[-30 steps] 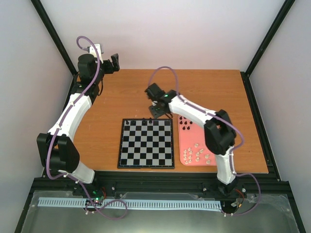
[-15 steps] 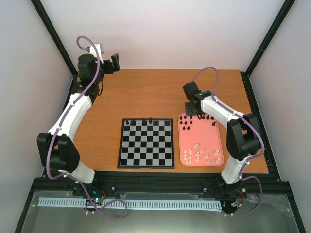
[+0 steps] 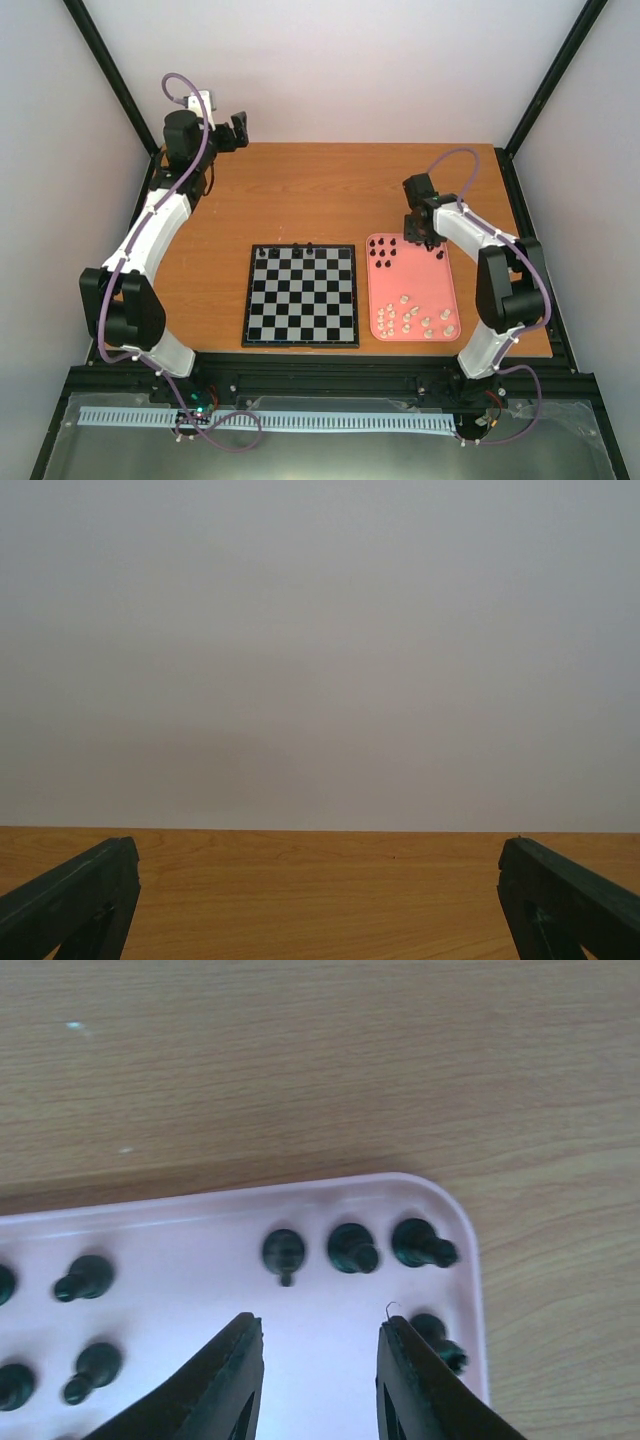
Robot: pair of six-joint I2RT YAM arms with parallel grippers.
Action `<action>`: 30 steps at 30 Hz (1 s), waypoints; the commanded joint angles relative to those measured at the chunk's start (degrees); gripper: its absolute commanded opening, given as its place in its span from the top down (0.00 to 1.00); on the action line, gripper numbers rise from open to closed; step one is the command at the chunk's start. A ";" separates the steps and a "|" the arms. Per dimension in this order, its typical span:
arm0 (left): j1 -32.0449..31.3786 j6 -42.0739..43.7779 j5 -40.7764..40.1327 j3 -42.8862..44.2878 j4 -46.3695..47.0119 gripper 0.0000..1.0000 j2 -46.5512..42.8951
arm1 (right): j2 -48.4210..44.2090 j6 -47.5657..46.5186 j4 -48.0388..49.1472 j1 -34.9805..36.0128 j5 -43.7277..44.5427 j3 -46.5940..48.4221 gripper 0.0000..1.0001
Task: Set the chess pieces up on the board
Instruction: Pick up the chess piece from the storage box.
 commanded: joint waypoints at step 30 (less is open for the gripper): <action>-0.03 0.27 0.60 2.99 0.12 0.00 0.52 | 2.98 -1.87 4.55 -6.71 -2.90 -0.13 0.67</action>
